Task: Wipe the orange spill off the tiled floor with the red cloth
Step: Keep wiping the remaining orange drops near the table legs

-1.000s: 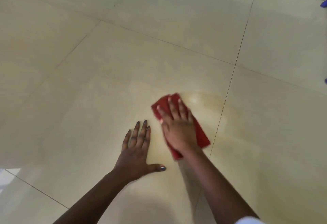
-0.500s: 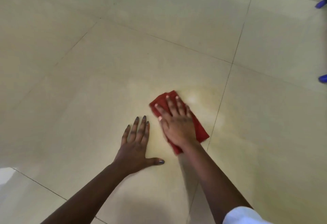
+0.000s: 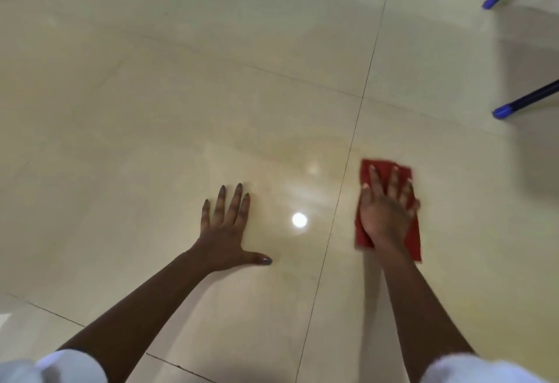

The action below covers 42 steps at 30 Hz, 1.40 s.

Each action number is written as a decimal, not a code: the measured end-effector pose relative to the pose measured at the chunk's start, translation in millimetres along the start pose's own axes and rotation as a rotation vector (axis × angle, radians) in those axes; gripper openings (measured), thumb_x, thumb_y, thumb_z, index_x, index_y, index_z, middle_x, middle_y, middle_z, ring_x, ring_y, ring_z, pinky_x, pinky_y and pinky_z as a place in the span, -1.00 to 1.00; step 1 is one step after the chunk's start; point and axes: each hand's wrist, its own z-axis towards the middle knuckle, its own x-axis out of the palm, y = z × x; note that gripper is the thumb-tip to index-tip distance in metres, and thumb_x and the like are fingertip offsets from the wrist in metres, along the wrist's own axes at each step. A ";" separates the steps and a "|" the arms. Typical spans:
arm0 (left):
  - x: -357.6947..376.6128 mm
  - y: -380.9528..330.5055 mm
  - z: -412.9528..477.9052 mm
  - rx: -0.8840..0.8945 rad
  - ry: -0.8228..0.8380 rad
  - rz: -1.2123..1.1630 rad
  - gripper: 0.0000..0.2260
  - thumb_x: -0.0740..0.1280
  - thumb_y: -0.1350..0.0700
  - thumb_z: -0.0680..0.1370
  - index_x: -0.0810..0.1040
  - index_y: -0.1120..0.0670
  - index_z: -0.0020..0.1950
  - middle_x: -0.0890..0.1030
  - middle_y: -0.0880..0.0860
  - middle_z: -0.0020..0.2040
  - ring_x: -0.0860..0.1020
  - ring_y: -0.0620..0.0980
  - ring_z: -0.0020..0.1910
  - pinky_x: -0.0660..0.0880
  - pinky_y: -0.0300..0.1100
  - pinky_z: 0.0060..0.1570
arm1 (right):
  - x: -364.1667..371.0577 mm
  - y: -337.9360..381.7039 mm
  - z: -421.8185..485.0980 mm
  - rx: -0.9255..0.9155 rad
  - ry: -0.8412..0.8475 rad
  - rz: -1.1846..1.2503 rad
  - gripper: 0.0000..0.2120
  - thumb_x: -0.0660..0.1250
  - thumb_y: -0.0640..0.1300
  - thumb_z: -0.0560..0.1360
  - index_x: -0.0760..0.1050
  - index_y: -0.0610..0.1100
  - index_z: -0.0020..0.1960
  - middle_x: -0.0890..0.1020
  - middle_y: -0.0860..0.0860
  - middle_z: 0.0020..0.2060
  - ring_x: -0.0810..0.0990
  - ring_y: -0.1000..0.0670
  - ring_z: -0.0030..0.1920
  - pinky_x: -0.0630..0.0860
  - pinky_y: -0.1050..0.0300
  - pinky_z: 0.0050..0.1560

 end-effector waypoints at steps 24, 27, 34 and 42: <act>7.4 42.7 -49.4 -0.069 -0.060 -0.047 0.21 -0.26 -0.67 0.07 -0.41 0.14 0.45 -0.50 0.04 0.41 -0.49 0.02 0.41 -0.29 0.01 0.44 | 36.5 121.1 -82.9 -0.437 0.085 -0.060 -0.52 -0.15 0.12 0.59 -0.07 0.20 0.50 -0.07 -0.03 0.53 -0.16 -0.15 0.52 -0.16 -0.22 0.47; 12.1 56.3 -68.6 -0.083 -0.052 -0.029 0.18 -0.26 -0.67 0.05 -0.45 0.10 0.40 -0.50 0.04 0.41 -0.48 0.04 0.41 -0.32 0.00 0.41 | 53.9 130.8 -151.2 -0.732 0.139 -0.042 -0.55 -0.07 0.11 0.57 0.11 0.22 0.46 0.07 0.01 0.53 -0.04 -0.14 0.52 -0.02 -0.25 0.46; 28.7 67.3 -90.2 -0.080 -0.041 -0.136 0.18 -0.18 -0.67 0.07 -0.40 0.06 0.43 -0.48 -0.02 0.43 -0.51 -0.02 0.40 -0.38 -0.06 0.39 | 32.6 60.6 -128.2 -0.460 -0.003 -0.086 -0.54 -0.01 0.06 0.53 0.29 0.17 0.41 0.29 -0.05 0.46 0.23 -0.18 0.45 0.18 -0.23 0.37; 30.6 70.4 -92.2 -0.058 -0.083 -0.222 0.13 0.13 -0.54 0.19 -0.47 0.01 0.40 -0.51 -0.05 0.42 -0.53 -0.12 0.39 -0.42 -0.14 0.38 | 60.1 209.0 -95.8 -0.665 0.115 -0.067 -0.54 -0.09 0.08 0.58 0.05 0.21 0.48 -0.02 -0.01 0.54 -0.12 -0.13 0.52 -0.14 -0.22 0.46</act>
